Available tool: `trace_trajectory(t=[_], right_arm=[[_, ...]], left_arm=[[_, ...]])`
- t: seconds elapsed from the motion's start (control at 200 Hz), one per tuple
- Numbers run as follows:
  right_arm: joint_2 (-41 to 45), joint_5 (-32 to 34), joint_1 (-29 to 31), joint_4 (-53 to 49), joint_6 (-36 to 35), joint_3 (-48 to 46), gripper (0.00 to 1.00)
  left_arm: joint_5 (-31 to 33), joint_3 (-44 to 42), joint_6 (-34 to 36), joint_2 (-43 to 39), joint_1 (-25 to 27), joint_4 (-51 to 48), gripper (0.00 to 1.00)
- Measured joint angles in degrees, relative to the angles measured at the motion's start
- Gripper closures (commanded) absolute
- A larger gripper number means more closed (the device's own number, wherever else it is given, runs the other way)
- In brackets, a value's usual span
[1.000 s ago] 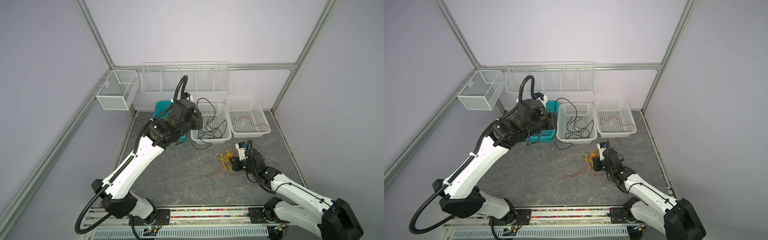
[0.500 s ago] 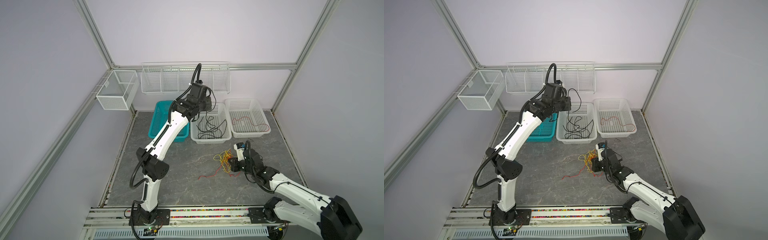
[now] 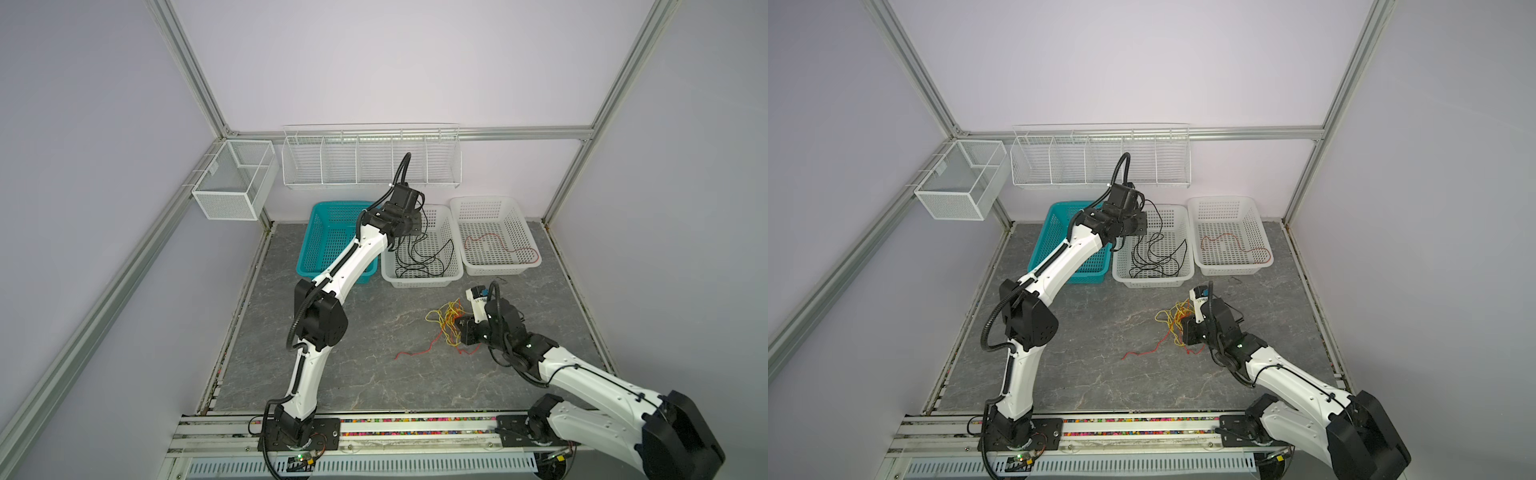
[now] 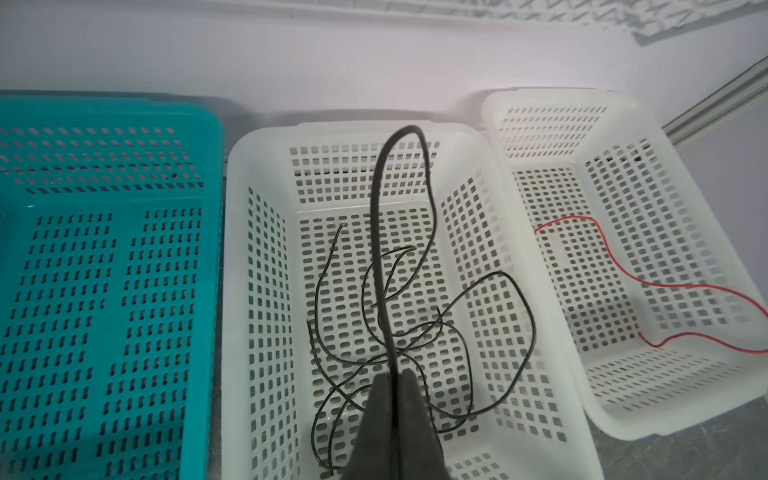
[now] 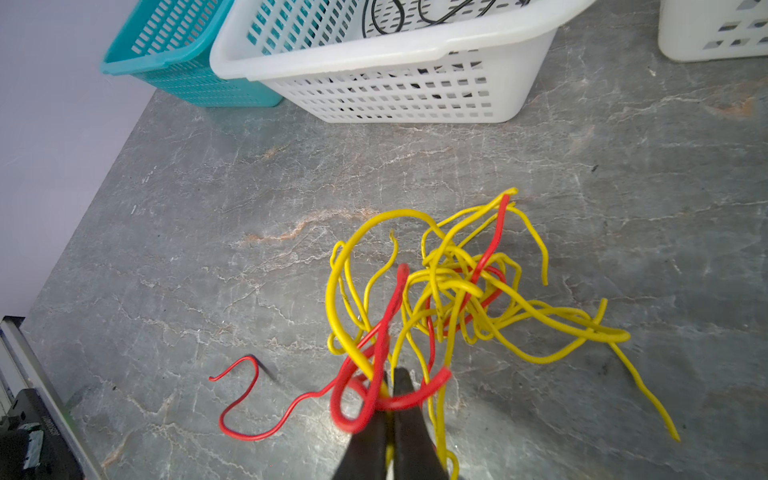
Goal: Untangle the cables
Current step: 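Lower the black wire into the middle white basket and open the left gripper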
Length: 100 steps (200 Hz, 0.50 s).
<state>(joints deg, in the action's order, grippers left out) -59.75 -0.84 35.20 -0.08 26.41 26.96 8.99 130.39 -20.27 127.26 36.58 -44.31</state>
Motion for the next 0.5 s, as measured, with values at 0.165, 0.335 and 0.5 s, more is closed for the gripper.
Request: trace_trajectory(t=[0.165, 0.335, 0.5], right_arm=[[0.1, 0.0, 0.2, 0.0, 0.0, 0.0, 0.94], [0.1, 0.2, 0.2, 0.0, 0.0, 0.0, 0.94], [0.1, 0.6, 0.2, 0.0, 0.0, 0.0, 0.94]], left_arm=[[0.0, -0.9, 0.4, 2.2, -0.2, -1.2, 0.75], [-0.8, -1.2, 0.5, 1.9, -0.2, -2.7, 0.56], [-3.2, -7.9, -1.2, -3.1, -0.2, -4.1, 0.49]])
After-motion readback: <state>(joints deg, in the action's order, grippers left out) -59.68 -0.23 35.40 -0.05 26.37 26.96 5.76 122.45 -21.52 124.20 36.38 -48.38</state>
